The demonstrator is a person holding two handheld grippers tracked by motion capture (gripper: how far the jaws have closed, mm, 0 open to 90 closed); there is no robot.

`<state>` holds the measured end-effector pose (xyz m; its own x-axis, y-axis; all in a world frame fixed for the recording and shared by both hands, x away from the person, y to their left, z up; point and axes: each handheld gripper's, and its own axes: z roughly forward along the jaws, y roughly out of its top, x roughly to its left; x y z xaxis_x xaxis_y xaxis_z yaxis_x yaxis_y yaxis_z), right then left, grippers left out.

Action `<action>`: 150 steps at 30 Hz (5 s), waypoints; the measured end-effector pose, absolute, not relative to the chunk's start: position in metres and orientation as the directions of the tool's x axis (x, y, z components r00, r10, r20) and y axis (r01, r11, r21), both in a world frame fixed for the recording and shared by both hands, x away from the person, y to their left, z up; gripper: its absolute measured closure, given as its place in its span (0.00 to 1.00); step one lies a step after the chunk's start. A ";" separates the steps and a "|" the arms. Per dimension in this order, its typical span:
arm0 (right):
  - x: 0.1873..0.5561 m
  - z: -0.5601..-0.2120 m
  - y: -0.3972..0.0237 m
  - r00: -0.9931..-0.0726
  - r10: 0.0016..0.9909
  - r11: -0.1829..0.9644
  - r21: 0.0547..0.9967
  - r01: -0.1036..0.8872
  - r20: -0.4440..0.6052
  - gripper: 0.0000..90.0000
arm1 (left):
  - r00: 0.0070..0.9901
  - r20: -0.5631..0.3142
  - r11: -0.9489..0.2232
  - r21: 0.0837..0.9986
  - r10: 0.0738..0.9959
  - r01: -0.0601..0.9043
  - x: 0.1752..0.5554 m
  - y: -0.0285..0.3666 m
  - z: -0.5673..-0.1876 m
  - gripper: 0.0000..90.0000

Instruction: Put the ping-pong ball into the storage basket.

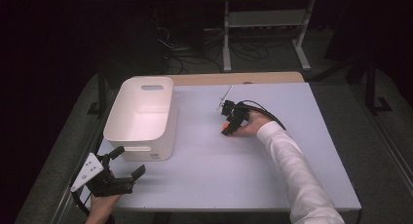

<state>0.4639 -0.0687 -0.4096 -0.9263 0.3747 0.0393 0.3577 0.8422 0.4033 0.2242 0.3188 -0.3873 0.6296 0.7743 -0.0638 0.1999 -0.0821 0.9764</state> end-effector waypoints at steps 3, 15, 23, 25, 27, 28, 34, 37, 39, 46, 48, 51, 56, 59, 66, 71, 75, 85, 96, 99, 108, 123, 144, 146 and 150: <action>0.464 -0.410 -0.069 -0.927 0.372 0.845 0.397 0.359 0.047 0.43 | 0.629 -0.064 -0.083 0.976 0.775 0.201 0.224 0.319 -0.387 0.00; 0.464 -0.411 -0.068 -0.930 0.363 0.850 0.390 0.354 0.054 0.55 | 0.632 -0.067 -0.078 0.977 0.772 0.199 0.224 0.319 -0.387 0.00; 0.464 -0.403 -0.072 -0.928 0.369 0.839 0.409 0.358 0.054 0.55 | 0.632 -0.067 -0.081 0.976 0.772 0.202 0.224 0.319 -0.387 0.00; 0.463 -0.401 -0.073 -0.929 0.365 0.835 0.420 0.356 0.061 0.55 | 0.632 -0.068 -0.079 0.976 0.772 0.202 0.224 0.318 -0.387 0.00; 0.462 -0.398 -0.073 -0.930 0.361 0.831 0.431 0.352 0.063 0.55 | 0.634 -0.069 -0.078 0.976 0.770 0.202 0.224 0.318 -0.387 0.00; 0.461 -0.396 -0.072 -0.931 0.359 0.828 0.437 0.350 0.065 0.55 | 0.633 -0.069 -0.079 0.976 0.771 0.202 0.224 0.318 -0.387 0.00; 0.458 -0.389 -0.070 -0.938 0.342 0.825 0.458 0.331 0.062 0.55 | 0.634 -0.065 -0.083 0.976 0.771 0.202 0.224 0.318 -0.387 0.00; 0.458 -0.387 -0.069 -0.940 0.336 0.825 0.463 0.324 0.061 0.55 | 0.634 -0.066 -0.084 0.975 0.771 0.204 0.225 0.318 -0.387 0.00; 0.457 -0.384 -0.067 -0.941 0.334 0.824 0.465 0.324 0.063 0.55 | 0.634 -0.066 -0.084 0.976 0.770 0.203 0.225 0.318 -0.388 0.00; 0.455 -0.373 -0.061 -0.949 0.312 0.824 0.481 0.299 0.055 0.55 | 0.634 -0.066 -0.085 0.975 0.770 0.204 0.225 0.318 -0.388 0.00; 0.454 -0.371 -0.058 -0.951 0.306 0.826 0.483 0.291 0.051 0.55 | 0.635 -0.067 -0.084 0.975 0.769 0.204 0.225 0.318 -0.388 0.00; 0.453 -0.367 -0.055 -0.955 0.295 0.824 0.494 0.277 0.043 0.55 | 0.635 -0.067 -0.084 0.975 0.769 0.205 0.225 0.318 -0.387 0.00; 0.450 -0.358 -0.052 -0.960 0.279 0.814 0.522 0.255 0.034 0.55 | 0.635 -0.066 -0.085 0.975 0.770 0.205 0.225 0.318 -0.387 0.00; 0.449 -0.351 -0.051 -0.962 0.271 0.809 0.534 0.246 0.032 0.55 | 0.636 -0.067 -0.084 0.975 0.769 0.204 0.225 0.318 -0.387 0.00; 0.449 -0.342 -0.049 -0.964 0.266 0.801 0.551 0.232 0.020 0.55 | 0.635 -0.067 -0.084 0.975 0.770 0.205 0.225 0.318 -0.387 0.00; 0.448 -0.338 -0.048 -0.965 0.260 0.801 0.555 0.223 0.013 0.55 | 0.636 -0.067 -0.085 0.975 0.769 0.206 0.225 0.318 -0.387 0.00; 0.447 -0.332 -0.047 -0.967 0.255 0.793 0.570 0.213 0.007 0.55 | 0.636 -0.067 -0.086 0.975 0.769 0.207 0.225 0.318 -0.387 0.00; 0.444 -0.316 -0.041 -0.973 0.230 0.788 0.590 0.179 -0.012 0.55 | 0.634 -0.064 -0.086 0.975 0.770 0.203 0.225 0.319 -0.387 0.00; 0.442 -0.305 -0.035 -0.976 0.217 0.784 0.598 0.165 -0.016 0.55 | 0.633 -0.066 -0.084 0.975 0.772 0.204 0.224 0.319 -0.387 0.00; 0.442 -0.302 -0.033 -0.975 0.221 0.781 0.602 0.165 -0.019 0.55 | 0.631 -0.072 -0.075 0.976 0.772 0.203 0.224 0.319 -0.387 0.00; 0.441 -0.291 -0.031 -0.975 0.219 0.770 0.619 0.157 -0.025 0.55 | 0.631 -0.077 -0.069 0.977 0.772 0.204 0.224 0.319 -0.387 0.00; 0.440 -0.269 -0.022 -0.977 0.211 0.738 0.661 0.136 -0.034 0.55 | 0.633 -0.068 -0.074 0.978 0.771 0.196 0.225 0.319 -0.387 0.00; 0.434 -0.249 0.005 -0.986 0.160 0.708 0.701 0.085 -0.042 0.55 | 0.631 -0.073 -0.070 0.977 0.772 0.200 0.225 0.319 -0.387 0.00; 0.433 -0.247 0.009 -0.988 0.152 0.701 0.709 0.078 -0.042 0.55 | 0.631 -0.074 -0.071 0.977 0.773 0.201 0.225 0.318 -0.387 0.00; 0.430 -0.244 0.016 -0.989 0.141 0.694 0.717 0.065 -0.046 0.55 | 0.629 -0.073 -0.070 0.977 0.774 0.200 0.224 0.319 -0.387 0.00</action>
